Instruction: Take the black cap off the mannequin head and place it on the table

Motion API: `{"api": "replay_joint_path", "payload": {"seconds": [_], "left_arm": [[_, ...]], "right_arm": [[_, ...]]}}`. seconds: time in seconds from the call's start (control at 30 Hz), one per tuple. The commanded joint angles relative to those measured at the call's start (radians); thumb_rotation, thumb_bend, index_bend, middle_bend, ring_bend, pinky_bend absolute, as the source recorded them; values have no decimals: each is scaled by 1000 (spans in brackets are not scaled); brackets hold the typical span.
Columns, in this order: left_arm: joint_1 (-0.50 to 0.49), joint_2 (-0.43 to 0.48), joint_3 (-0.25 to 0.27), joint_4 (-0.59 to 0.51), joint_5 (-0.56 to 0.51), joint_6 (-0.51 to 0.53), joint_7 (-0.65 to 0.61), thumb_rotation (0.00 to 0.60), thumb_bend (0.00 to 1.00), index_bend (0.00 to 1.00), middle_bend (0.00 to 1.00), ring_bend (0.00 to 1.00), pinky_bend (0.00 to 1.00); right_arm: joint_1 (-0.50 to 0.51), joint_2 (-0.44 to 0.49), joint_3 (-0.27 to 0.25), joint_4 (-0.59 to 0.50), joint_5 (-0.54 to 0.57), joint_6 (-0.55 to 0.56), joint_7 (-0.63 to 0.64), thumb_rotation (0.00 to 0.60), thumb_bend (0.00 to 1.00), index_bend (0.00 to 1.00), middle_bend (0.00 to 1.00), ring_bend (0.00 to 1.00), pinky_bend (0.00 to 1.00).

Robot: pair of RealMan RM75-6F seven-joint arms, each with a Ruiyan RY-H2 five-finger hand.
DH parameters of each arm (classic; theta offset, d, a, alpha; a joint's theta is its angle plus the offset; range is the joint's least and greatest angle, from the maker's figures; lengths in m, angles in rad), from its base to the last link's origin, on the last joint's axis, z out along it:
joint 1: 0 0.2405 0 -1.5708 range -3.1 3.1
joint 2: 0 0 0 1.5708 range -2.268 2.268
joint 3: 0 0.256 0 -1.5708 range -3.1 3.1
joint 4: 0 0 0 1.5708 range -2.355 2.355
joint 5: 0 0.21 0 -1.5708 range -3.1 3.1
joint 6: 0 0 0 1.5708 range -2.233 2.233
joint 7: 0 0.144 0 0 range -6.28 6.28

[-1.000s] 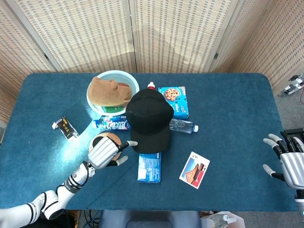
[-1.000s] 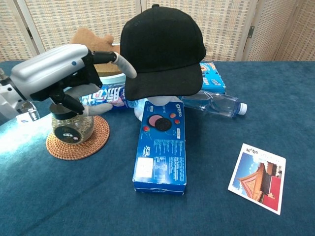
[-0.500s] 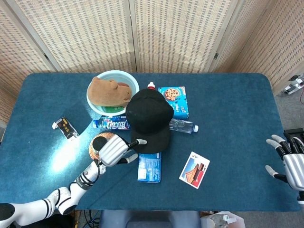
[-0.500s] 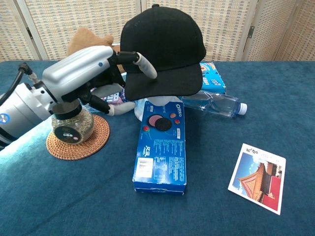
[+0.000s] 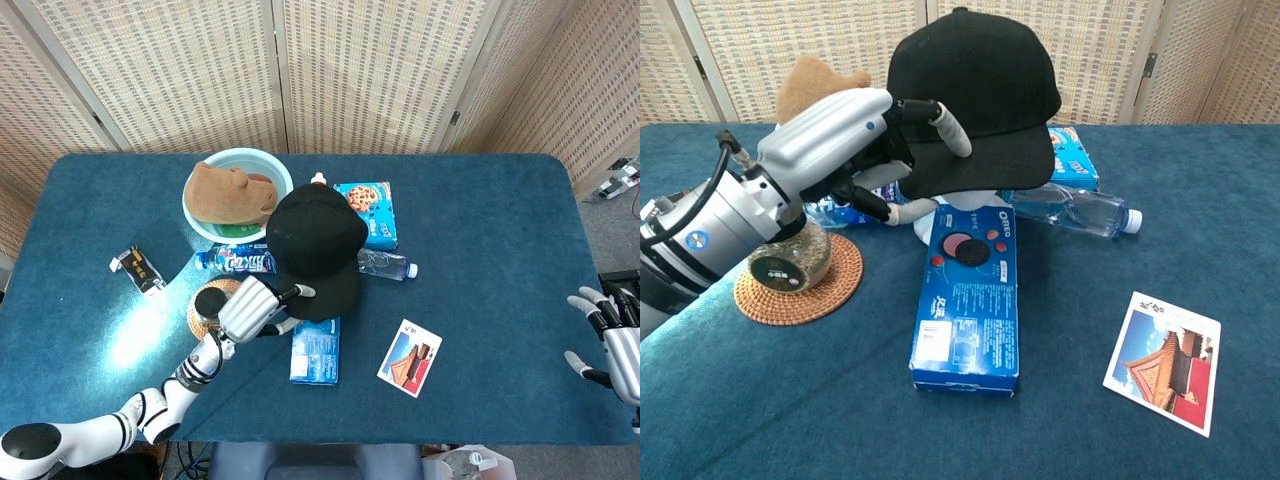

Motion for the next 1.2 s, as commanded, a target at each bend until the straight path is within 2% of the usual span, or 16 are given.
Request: {"api": "replay_joint_path", "payload": {"seconds": [0.03, 0.27, 0.43, 0.9, 1.07, 1.2], "left_arm": [[-4, -10, -2, 10, -7, 9, -4, 600, 258, 410, 1000, 1000, 1000], [-9, -27, 12, 18, -16, 11, 13, 600, 258, 383, 1000, 1000, 1000], [-14, -58, -5, 26, -35, 34, 22, 600, 257, 382, 1000, 1000, 1000], [-13, -69, -23, 50, -54, 86, 10, 600, 261, 462, 1000, 1000, 1000], [-13, -73, -48, 56, -71, 118, -11, 600, 335, 508, 1000, 1000, 1000], [-13, -72, -60, 53, -87, 127, -30, 600, 357, 544, 1000, 1000, 1000]], "right_arm": [[0, 0, 0, 1, 1, -1, 1, 600, 192, 242, 190, 43, 145], [-3, 2, 0, 1, -1, 1, 3, 600, 192, 242, 190, 43, 145], [-7, 3, -2, 1, -1, 4, 4, 600, 192, 242, 190, 43, 145], [-7, 0, -1, 5, -4, 0, 7, 600, 191, 242, 190, 43, 145], [-7, 3, -1, 0, -4, 0, 2, 600, 191, 242, 190, 42, 145], [-8, 4, -1, -4, -2, 0, -1, 600, 191, 242, 190, 43, 145]]}}
